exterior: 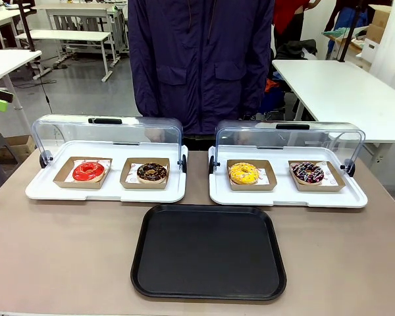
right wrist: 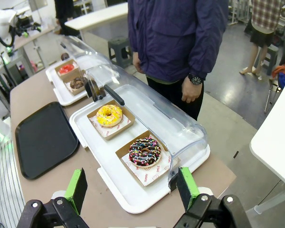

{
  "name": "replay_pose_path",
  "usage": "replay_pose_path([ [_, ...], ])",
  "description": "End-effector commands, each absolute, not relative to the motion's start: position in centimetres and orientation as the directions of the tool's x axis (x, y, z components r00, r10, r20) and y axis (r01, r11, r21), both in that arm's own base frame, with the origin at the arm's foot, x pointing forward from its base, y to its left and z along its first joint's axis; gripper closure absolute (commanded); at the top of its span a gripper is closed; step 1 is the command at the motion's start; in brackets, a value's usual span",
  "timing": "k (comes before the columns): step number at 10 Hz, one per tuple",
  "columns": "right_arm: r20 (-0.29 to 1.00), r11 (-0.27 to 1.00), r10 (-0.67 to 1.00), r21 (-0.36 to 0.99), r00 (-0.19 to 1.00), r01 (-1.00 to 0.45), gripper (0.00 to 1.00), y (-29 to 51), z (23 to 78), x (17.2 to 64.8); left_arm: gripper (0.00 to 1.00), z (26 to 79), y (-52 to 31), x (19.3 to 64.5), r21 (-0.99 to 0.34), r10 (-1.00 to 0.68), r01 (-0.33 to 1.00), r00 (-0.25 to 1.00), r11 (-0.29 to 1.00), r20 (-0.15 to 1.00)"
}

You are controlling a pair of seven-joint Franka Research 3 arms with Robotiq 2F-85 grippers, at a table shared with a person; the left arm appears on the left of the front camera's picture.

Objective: Move the first donut from the left to the tray.
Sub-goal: Pick up the Paper togo box containing the Donut indicated by the person and place it on the Handle tray.

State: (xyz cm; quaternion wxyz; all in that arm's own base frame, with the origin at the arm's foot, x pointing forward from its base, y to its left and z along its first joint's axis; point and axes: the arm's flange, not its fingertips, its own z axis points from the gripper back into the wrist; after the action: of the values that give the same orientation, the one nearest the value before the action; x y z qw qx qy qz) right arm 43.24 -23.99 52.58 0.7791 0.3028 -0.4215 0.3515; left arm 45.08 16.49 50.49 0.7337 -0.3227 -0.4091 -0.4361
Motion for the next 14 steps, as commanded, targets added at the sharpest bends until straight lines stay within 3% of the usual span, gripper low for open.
replay_pose_path([
  [1,0.873,0.56,0.295,0.171,0.388,-0.81,0.0,-23.86,52.55,42.97,0.0,50.62,16.5,44.94,-0.111,-0.382,0.911,0.274,0.397,0.883],
  [14,0.873,0.56,0.295,0.171,0.388,-0.81,0.0,-23.86,52.55,42.97,0.0,50.62,16.5,44.94,-0.111,-0.382,0.911,0.274,0.397,0.883],
])
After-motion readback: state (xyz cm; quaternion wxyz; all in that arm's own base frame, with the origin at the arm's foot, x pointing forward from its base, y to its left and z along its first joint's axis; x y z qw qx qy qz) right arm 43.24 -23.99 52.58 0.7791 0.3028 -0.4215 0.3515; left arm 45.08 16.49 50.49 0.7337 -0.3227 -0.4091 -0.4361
